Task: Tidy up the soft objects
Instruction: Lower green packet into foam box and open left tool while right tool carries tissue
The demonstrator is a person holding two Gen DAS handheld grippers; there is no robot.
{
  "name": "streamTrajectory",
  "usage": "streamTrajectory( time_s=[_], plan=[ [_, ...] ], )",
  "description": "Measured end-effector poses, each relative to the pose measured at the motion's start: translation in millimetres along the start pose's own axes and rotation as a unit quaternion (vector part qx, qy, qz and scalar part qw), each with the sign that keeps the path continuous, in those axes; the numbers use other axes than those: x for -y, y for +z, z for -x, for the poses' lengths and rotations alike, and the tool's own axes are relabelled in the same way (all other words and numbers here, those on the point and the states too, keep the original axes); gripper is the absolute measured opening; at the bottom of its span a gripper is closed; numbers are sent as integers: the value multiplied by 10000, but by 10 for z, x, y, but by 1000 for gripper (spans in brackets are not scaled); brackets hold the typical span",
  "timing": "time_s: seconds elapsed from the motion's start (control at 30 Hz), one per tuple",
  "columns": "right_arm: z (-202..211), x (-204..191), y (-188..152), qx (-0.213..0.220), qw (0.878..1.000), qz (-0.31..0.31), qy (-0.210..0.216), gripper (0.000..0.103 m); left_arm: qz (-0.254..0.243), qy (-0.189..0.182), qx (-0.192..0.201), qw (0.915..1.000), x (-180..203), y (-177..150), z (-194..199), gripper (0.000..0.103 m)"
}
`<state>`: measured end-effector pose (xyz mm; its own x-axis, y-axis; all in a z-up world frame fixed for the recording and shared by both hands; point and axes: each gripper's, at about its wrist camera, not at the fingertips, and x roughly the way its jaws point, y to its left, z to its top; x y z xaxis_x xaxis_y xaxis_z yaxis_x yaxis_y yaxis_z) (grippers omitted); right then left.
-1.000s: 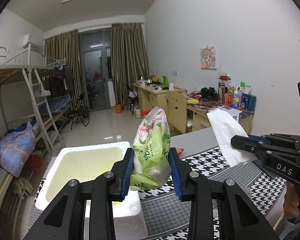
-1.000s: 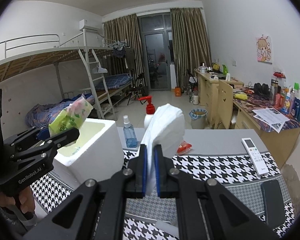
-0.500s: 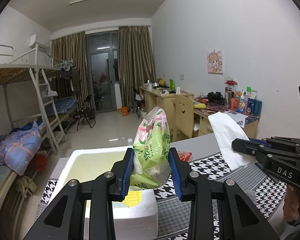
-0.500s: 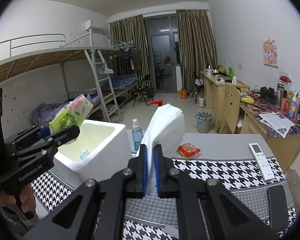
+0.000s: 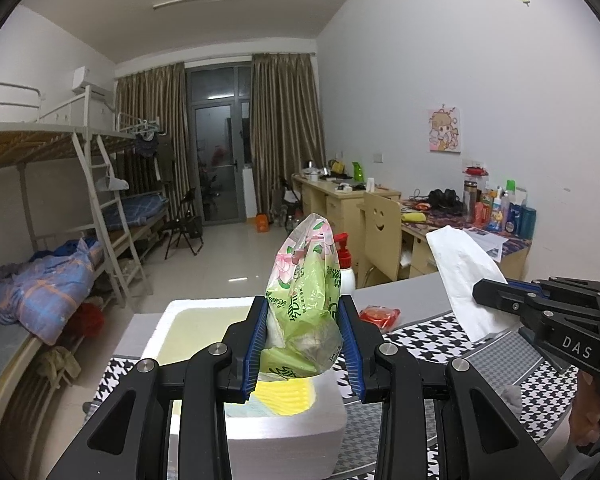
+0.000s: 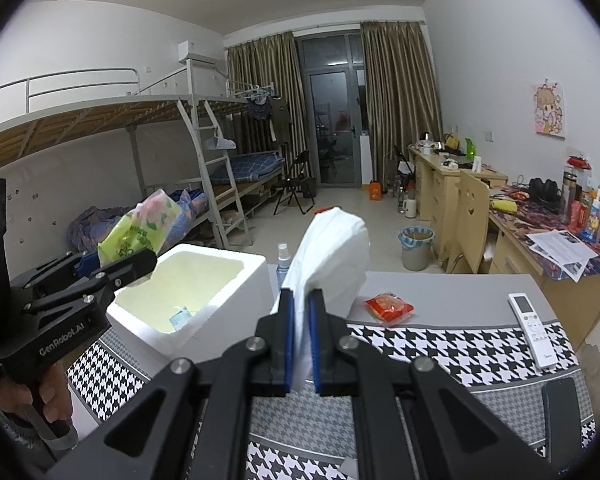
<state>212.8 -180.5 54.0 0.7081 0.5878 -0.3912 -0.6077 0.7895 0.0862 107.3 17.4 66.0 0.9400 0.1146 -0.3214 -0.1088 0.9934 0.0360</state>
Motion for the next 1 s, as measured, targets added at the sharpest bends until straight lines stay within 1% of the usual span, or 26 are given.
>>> streamTrajectory(
  time_s=[0.53, 0.73, 0.9, 1.0],
  plan=[
    [-125, -239, 67, -9, 9994, 206, 284, 10, 132, 301, -92, 9994, -122, 7, -88, 37],
    [-203, -328, 76, -62, 9988, 243, 414, 10, 163, 482, -149, 9986, -190, -8, -131, 37],
    [-238, -402, 86, -58, 9983, 294, 507, 10, 185, 536, -202, 9982, -215, -22, -160, 37],
    [-259, -426, 92, -84, 9982, 332, 491, 10, 197, 542, -244, 9980, -230, -30, -189, 37]
  ],
)
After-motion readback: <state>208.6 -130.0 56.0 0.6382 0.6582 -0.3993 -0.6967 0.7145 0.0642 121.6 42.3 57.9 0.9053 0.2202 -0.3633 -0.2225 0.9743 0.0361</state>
